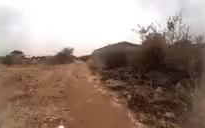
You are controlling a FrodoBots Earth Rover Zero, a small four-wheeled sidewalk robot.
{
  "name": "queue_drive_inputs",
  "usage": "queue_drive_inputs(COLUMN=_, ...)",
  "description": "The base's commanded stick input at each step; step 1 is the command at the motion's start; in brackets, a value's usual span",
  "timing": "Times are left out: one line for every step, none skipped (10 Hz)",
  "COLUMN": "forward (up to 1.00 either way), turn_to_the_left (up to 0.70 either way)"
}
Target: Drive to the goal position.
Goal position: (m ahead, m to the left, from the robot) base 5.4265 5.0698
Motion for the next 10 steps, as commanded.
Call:
queue_drive_inputs(forward=0.5, turn_to_the_left=0.0)
queue_drive_inputs(forward=0.5, turn_to_the_left=0.0)
queue_drive_inputs(forward=0.5, turn_to_the_left=0.0)
queue_drive_inputs(forward=0.5, turn_to_the_left=0.26)
queue_drive_inputs(forward=0.5, turn_to_the_left=0.49)
queue_drive_inputs(forward=0.5, turn_to_the_left=0.32)
queue_drive_inputs(forward=0.5, turn_to_the_left=0.04)
queue_drive_inputs(forward=0.5, turn_to_the_left=0.0)
queue_drive_inputs(forward=0.5, turn_to_the_left=0.0)
queue_drive_inputs(forward=0.5, turn_to_the_left=0.0)
